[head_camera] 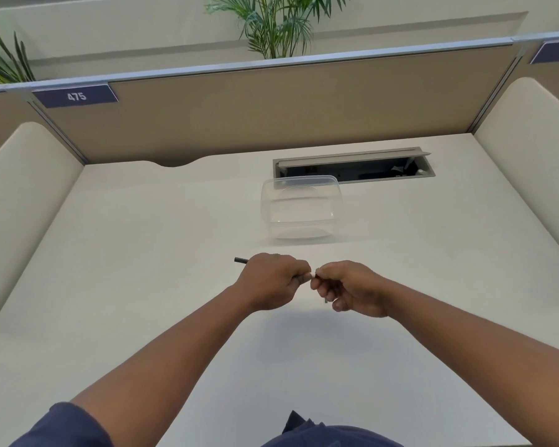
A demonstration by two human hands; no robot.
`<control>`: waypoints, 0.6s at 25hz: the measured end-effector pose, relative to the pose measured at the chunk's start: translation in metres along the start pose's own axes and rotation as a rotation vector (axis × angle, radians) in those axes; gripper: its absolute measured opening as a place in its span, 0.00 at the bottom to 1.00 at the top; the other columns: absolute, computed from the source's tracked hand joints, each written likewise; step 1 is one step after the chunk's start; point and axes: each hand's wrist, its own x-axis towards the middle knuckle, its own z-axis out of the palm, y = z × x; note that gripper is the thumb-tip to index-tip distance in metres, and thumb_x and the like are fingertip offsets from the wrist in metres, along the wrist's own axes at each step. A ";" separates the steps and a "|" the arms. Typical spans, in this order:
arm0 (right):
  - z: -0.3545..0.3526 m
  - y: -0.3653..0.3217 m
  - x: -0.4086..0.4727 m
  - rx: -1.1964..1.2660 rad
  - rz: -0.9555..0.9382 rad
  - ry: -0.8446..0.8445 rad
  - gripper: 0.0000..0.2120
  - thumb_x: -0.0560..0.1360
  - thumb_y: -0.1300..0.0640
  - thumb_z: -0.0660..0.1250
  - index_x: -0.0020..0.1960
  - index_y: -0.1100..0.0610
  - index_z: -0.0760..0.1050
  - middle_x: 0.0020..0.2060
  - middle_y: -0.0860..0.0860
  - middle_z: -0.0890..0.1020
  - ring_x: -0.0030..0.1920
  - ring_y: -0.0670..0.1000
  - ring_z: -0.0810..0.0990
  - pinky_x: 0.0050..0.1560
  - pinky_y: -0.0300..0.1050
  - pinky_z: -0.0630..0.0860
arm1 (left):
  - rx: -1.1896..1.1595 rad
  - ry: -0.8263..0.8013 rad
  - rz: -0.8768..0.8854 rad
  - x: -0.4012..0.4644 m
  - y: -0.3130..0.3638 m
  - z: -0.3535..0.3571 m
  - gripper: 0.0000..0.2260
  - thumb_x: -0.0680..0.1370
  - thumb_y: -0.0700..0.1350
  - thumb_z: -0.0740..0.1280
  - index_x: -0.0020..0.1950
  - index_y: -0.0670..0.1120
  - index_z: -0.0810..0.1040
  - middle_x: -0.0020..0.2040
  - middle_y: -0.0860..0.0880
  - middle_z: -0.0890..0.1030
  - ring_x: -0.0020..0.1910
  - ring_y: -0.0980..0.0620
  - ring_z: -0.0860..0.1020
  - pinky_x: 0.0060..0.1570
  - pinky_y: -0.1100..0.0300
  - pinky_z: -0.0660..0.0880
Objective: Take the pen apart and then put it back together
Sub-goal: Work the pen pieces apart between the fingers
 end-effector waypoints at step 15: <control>0.007 0.015 -0.018 -0.807 -0.587 0.270 0.15 0.80 0.55 0.63 0.35 0.50 0.76 0.29 0.47 0.77 0.31 0.45 0.72 0.34 0.44 0.70 | -0.344 -0.370 -0.183 0.007 0.005 -0.018 0.12 0.81 0.58 0.61 0.39 0.65 0.77 0.37 0.72 0.77 0.38 0.67 0.74 0.39 0.60 0.68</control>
